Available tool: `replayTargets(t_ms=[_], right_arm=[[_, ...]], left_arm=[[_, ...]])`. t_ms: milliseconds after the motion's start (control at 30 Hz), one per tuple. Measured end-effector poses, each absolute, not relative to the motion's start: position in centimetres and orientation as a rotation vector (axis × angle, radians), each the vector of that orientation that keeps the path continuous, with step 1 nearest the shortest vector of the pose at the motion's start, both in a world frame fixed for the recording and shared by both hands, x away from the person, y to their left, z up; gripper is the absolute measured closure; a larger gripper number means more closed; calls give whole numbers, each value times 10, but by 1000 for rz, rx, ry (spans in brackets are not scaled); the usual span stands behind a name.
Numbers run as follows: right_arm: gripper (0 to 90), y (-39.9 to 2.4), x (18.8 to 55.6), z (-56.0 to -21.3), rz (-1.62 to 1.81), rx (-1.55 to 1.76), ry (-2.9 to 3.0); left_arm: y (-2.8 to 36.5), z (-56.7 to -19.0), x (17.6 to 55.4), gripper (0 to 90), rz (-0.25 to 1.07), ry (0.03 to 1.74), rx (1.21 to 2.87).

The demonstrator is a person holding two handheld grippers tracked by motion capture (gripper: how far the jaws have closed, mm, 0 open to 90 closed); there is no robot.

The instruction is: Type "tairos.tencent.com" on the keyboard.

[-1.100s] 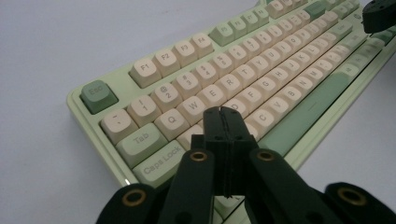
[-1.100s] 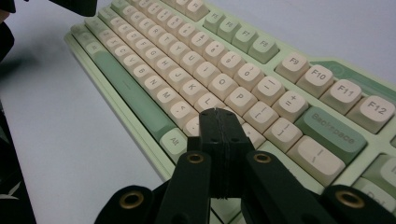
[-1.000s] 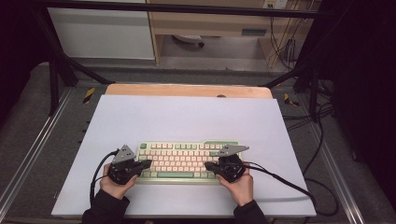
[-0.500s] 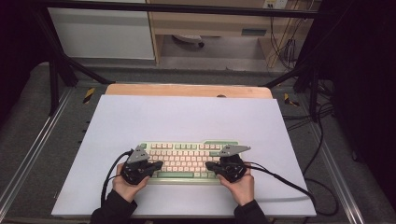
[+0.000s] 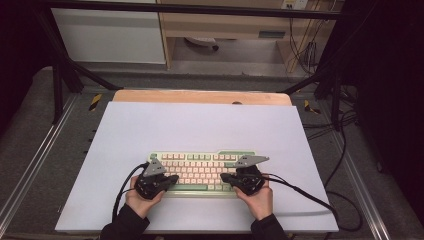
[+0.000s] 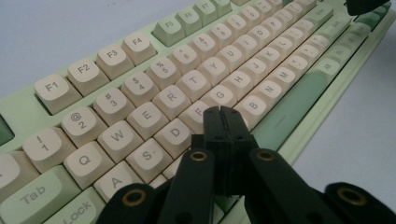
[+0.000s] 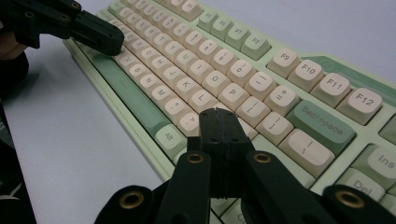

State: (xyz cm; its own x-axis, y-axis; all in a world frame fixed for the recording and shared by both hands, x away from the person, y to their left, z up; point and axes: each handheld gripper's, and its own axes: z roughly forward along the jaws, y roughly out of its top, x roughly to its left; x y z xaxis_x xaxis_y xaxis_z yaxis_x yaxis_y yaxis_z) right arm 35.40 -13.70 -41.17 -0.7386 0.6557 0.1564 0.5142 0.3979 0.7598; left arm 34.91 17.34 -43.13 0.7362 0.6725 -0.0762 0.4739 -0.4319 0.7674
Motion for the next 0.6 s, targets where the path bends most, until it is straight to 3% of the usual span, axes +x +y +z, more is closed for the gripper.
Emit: replayTargets(t_ms=[600], right_arm=[[900, -138, 354, -412, 1254, 1049, 2484]], left_arm=[[175, -428, 345, 900, 319, 845, 2103]])
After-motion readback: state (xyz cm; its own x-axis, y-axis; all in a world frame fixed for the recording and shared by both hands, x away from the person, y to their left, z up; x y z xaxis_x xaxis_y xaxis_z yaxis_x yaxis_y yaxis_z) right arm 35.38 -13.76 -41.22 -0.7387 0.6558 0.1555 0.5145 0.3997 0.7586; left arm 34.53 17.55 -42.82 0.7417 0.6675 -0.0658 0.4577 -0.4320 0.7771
